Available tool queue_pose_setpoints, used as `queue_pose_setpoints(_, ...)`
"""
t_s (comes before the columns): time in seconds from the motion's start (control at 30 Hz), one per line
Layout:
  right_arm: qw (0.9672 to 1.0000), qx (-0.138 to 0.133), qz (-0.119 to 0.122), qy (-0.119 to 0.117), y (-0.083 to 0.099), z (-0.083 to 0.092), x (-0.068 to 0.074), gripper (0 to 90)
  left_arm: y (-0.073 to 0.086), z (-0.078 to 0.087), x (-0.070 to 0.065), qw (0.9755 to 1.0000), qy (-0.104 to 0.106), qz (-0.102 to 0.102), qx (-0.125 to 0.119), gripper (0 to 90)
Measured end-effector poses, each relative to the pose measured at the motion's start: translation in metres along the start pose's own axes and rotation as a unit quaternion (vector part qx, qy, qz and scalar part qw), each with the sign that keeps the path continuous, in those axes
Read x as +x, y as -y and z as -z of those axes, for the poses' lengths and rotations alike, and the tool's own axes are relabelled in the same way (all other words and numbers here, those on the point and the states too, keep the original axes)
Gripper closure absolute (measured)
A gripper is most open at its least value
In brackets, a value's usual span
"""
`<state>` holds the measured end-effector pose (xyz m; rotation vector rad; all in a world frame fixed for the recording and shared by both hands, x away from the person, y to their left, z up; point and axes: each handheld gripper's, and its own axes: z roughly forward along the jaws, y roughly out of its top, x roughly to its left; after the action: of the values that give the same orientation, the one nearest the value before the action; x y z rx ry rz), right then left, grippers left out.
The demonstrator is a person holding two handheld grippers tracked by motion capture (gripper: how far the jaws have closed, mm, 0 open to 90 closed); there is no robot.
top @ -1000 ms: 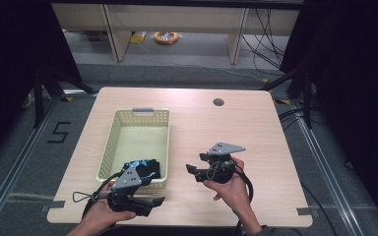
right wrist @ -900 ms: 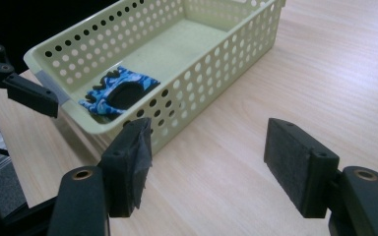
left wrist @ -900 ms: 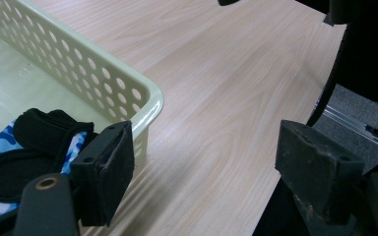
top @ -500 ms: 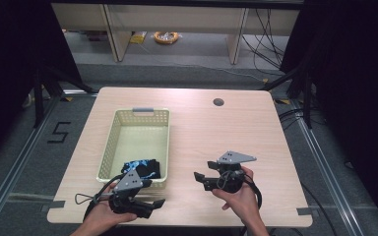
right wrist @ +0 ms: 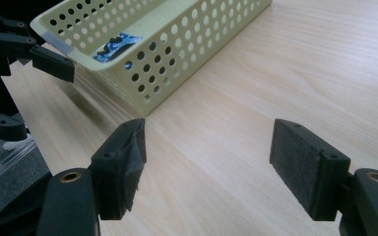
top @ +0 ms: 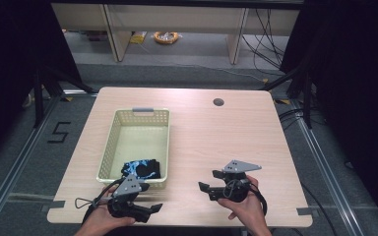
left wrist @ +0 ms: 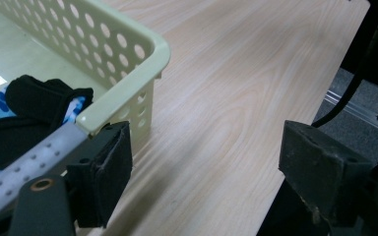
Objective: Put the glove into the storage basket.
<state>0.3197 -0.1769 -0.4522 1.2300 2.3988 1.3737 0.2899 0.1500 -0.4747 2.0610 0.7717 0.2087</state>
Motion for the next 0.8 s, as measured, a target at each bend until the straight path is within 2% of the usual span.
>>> queue_pose_setpoints(0.03,1.0000,-0.002,0.006,0.001,0.001,0.000,-0.001,30.9,0.002,-0.001,0.000,0.9999,-0.004,0.009,0.003,19.9)
queue_pose_setpoints(0.07,1.0000,0.002,0.004,0.000,0.002,0.000,-0.001,30.9,0.003,-0.001,0.001,1.0000,-0.001,0.002,0.003,19.8)
queue_pose_setpoints(0.13,1.0000,0.004,0.007,0.005,0.005,0.002,-0.002,30.9,0.006,-0.002,0.001,1.0000,-0.001,0.004,0.005,19.8)
queue_pose_setpoints(0.17,0.9999,0.010,-0.003,0.005,0.006,0.003,-0.001,30.9,0.007,-0.002,0.002,1.0000,0.001,0.000,0.010,19.8)
queue_pose_setpoints(0.23,0.9999,0.002,0.016,0.000,0.009,0.002,-0.004,30.9,0.010,-0.003,-0.001,0.9999,0.004,0.008,0.012,19.7)
queue_pose_setpoints(0.27,1.0000,0.004,0.007,0.000,0.011,0.003,-0.002,30.9,0.012,-0.004,-0.002,0.9999,0.008,0.001,0.013,19.7)
queue_pose_setpoints(0.43,0.9998,0.000,0.019,-0.001,0.018,0.006,-0.003,30.1,0.019,-0.005,-0.005,0.9997,0.012,0.000,0.019,19.4)
queue_pose_setpoints(0.47,1.0000,0.003,0.005,-0.004,0.020,0.007,-0.001,29.7,0.019,-0.005,-0.005,0.9996,0.012,-0.007,0.024,19.3)
queue_pose_setpoints(0.5,0.9998,0.000,0.018,-0.005,0.022,0.007,-0.003,29.3,0.020,-0.004,-0.005,0.9995,0.008,-0.006,0.032,19.3)
queue_pose_setpoints(0.53,1.0000,0.000,0.006,-0.003,0.024,0.008,-0.001,28.3,0.021,-0.005,-0.007,0.9997,0.012,-0.003,0.022,19.3)
queue_pose_setpoints(0.57,1.0000,0.000,0.007,-0.005,0.026,0.008,0.000,26.5,0.022,-0.005,-0.007,0.9996,0.013,-0.007,0.023,19.2)
queue_pose_setpoints(0.6,0.9998,-0.003,0.016,-0.006,0.027,0.008,-0.002,24.9,0.023,-0.004,-0.006,0.9991,0.006,-0.016,0.037,19.1)
queue_pose_setpoints(0.67,0.9997,-0.010,0.021,-0.008,0.031,0.009,-0.001,20.1,0.025,-0.006,-0.008,0.9996,0.013,-0.010,0.025,18.7)
queue_pose_setpoints(0.73,1.0000,-0.001,0.007,-0.005,0.035,0.011,0.003,18.4,0.027,-0.006,-0.008,0.9994,0.009,-0.013,0.030,17.5)
queue_pose_setpoints(0.77,0.9995,-0.011,0.029,-0.010,0.037,0.009,0.000,18.4,0.028,-0.007,-0.009,0.9995,0.010,-0.009,0.027,16.7)
queue_pose_setpoints(0.8,0.9994,-0.011,0.031,-0.009,0.039,0.009,0.001,18.2,0.029,-0.007,-0.009,0.9994,0.011,-0.019,0.026,16.6)
